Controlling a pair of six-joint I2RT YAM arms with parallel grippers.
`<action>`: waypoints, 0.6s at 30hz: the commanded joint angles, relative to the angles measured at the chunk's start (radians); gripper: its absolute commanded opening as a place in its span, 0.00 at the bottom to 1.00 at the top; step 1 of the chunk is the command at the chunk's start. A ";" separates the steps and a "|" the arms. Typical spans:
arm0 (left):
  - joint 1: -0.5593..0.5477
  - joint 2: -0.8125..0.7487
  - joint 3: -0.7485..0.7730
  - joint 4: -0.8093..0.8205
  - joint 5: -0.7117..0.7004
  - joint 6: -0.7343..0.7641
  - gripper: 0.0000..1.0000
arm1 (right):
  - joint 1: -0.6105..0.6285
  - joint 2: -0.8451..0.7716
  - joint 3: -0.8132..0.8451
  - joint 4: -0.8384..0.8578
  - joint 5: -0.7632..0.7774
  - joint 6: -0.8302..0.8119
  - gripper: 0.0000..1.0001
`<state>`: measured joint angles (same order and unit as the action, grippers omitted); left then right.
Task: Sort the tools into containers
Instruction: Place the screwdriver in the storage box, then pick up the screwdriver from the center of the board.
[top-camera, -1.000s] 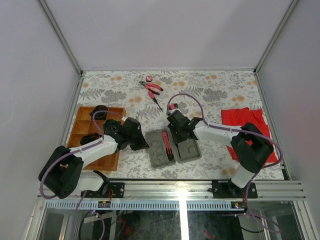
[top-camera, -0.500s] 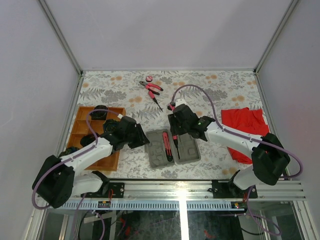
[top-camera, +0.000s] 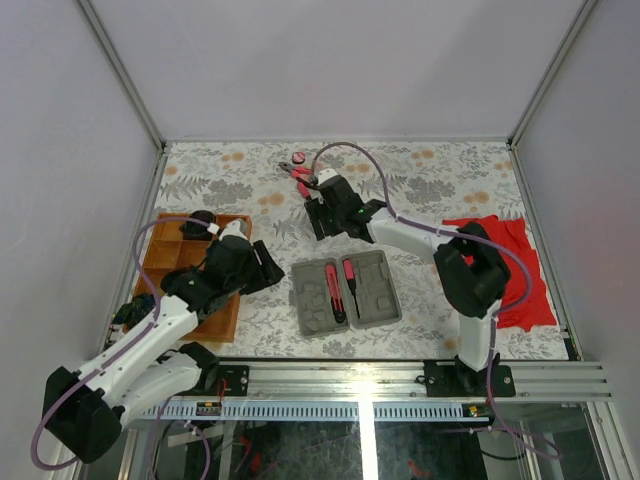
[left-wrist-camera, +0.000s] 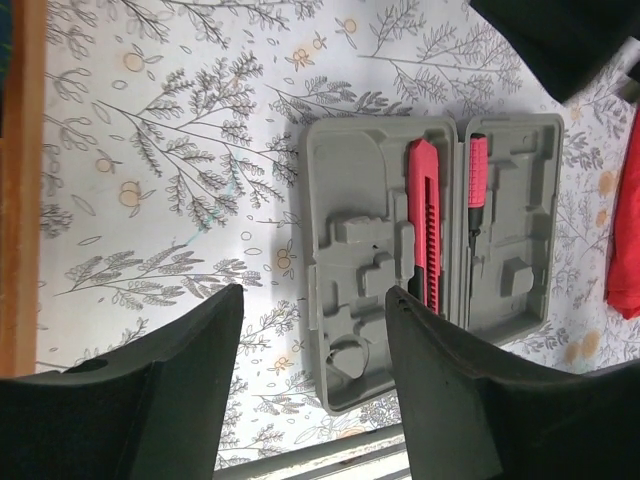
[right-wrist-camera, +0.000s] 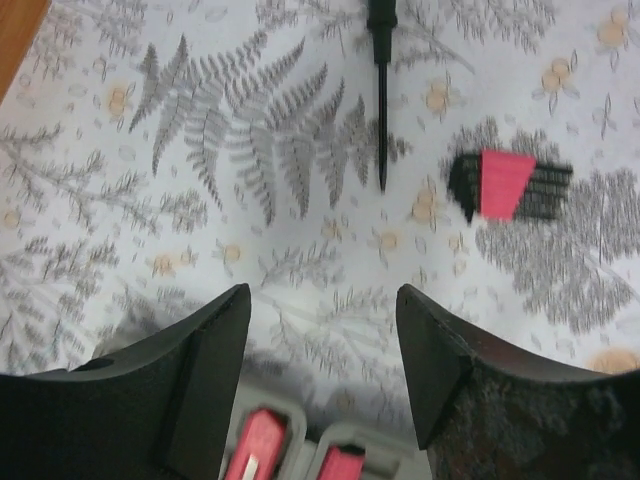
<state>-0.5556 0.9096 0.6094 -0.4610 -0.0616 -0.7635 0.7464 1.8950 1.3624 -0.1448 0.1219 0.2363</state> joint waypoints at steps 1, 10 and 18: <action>0.006 -0.068 0.049 -0.107 -0.084 0.026 0.59 | -0.039 0.119 0.177 0.060 -0.052 -0.104 0.67; 0.006 -0.105 0.140 -0.205 -0.066 0.042 0.63 | -0.105 0.427 0.549 -0.025 -0.127 -0.167 0.65; 0.007 -0.137 0.139 -0.221 -0.064 0.033 0.65 | -0.134 0.599 0.797 -0.096 -0.220 -0.180 0.63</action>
<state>-0.5545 0.7868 0.7277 -0.6563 -0.1051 -0.7406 0.6197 2.4573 2.0380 -0.2050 -0.0303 0.0826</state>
